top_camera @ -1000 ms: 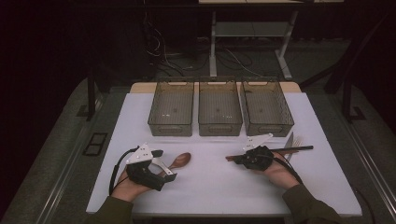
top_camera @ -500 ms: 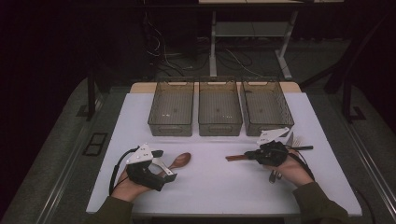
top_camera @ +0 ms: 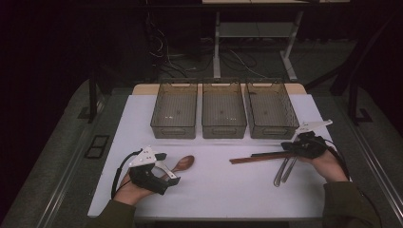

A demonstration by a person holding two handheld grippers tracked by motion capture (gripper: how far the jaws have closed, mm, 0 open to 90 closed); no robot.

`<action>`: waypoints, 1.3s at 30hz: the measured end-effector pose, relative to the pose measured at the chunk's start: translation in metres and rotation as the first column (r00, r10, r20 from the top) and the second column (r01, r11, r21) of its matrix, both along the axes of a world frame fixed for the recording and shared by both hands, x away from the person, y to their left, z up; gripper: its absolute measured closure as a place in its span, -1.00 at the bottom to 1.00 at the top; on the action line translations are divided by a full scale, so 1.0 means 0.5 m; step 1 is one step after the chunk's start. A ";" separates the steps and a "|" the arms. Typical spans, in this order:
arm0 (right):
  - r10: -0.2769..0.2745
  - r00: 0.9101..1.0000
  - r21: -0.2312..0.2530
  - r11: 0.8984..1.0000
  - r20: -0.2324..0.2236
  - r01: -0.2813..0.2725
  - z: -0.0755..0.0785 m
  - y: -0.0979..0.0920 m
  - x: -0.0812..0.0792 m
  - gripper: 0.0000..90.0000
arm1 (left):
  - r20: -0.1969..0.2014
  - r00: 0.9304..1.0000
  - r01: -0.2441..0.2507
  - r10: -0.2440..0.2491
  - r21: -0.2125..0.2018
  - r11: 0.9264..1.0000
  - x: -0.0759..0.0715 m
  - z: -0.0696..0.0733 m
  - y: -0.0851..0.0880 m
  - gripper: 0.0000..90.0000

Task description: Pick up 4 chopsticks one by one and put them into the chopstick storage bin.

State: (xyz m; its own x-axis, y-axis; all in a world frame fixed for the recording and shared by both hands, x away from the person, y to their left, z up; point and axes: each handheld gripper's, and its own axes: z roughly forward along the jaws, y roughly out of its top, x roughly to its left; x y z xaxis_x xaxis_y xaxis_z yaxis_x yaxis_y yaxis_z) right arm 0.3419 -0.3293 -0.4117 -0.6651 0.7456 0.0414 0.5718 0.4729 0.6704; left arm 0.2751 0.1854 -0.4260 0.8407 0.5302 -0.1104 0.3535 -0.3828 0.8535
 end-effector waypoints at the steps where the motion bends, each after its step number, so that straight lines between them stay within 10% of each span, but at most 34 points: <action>1: -0.021 1.000 -0.007 1.000 -0.003 0.021 -0.001 -0.013 0.004 0.98 | 0.000 1.000 0.000 0.000 0.000 1.000 0.000 0.000 0.000 -1.00; 9: -0.119 0.992 -0.064 0.991 -0.039 0.116 -0.021 -0.072 0.026 0.98 | 0.000 1.000 0.000 0.000 0.000 1.000 0.001 -0.001 0.000 -1.00; 39: -0.129 0.988 -0.115 0.986 -0.084 0.119 -0.049 -0.079 0.039 0.98 | -0.001 1.000 0.006 -0.006 0.000 1.000 0.000 -0.001 -0.001 -1.00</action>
State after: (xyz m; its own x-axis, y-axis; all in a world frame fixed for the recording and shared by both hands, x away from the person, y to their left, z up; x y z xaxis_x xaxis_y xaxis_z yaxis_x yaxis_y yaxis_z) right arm 0.3615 -0.3690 -0.4363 -0.5641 0.8256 0.0111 0.6871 0.4619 0.5608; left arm 0.2753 0.1851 -0.4265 0.8437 0.5253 -0.1110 0.3520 -0.3851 0.8531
